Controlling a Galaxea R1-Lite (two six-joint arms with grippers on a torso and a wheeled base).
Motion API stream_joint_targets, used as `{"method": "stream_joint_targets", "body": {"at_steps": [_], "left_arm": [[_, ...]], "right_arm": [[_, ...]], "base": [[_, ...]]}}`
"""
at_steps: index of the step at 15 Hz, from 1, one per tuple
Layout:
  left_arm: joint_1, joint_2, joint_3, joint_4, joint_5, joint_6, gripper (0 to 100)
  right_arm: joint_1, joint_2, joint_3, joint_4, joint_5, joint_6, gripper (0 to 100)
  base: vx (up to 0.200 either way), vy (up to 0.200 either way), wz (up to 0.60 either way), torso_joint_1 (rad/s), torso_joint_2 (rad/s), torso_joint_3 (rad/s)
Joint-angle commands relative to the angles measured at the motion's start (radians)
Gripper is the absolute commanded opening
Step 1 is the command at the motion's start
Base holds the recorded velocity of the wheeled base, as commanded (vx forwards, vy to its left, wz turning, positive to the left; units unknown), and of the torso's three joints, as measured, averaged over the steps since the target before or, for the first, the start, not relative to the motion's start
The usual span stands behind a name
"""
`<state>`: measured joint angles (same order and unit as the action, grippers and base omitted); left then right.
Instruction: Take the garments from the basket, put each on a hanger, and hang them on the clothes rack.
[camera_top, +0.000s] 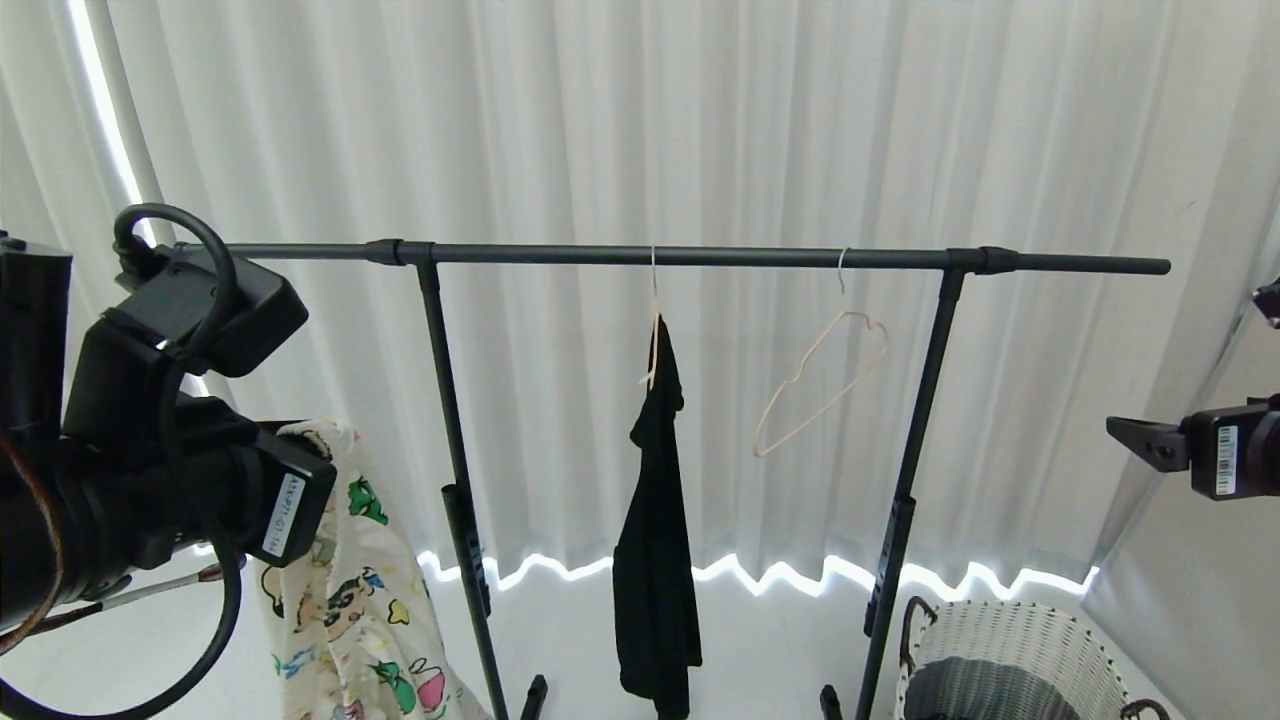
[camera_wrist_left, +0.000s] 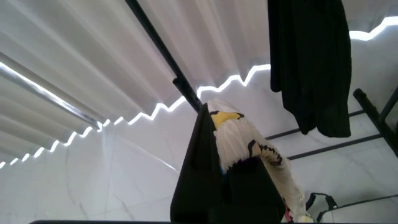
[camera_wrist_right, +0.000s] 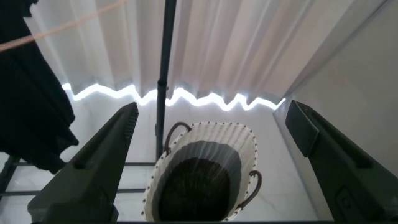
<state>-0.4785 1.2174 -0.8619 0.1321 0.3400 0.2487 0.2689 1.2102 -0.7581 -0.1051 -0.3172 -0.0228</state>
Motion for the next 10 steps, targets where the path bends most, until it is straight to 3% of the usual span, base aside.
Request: {"method": "stream_joint_targets", "body": {"at_steps": [1, 9, 10], "left_arm": [[0.000, -0.001, 0.001, 0.001, 0.001, 0.000, 0], [0.003, -0.010, 0.004, 0.001, 0.013, 0.000, 0], [0.003, -0.010, 0.004, 0.001, 0.031, 0.001, 0]], "right_arm": [[0.001, 0.000, 0.000, 0.001, 0.000, -0.002, 100], [0.000, -0.001, 0.003, -0.048, -0.002, -0.029, 100], [0.001, -0.001, 0.003, -0.048, -0.002, -0.029, 100]], "base": [[0.000, 0.000, 0.00, 0.159, -0.33, -0.173], [0.000, 0.000, 0.00, 0.020, -0.04, -0.024], [0.000, 0.200, 0.00, 0.002, 0.00, 0.002]]}}
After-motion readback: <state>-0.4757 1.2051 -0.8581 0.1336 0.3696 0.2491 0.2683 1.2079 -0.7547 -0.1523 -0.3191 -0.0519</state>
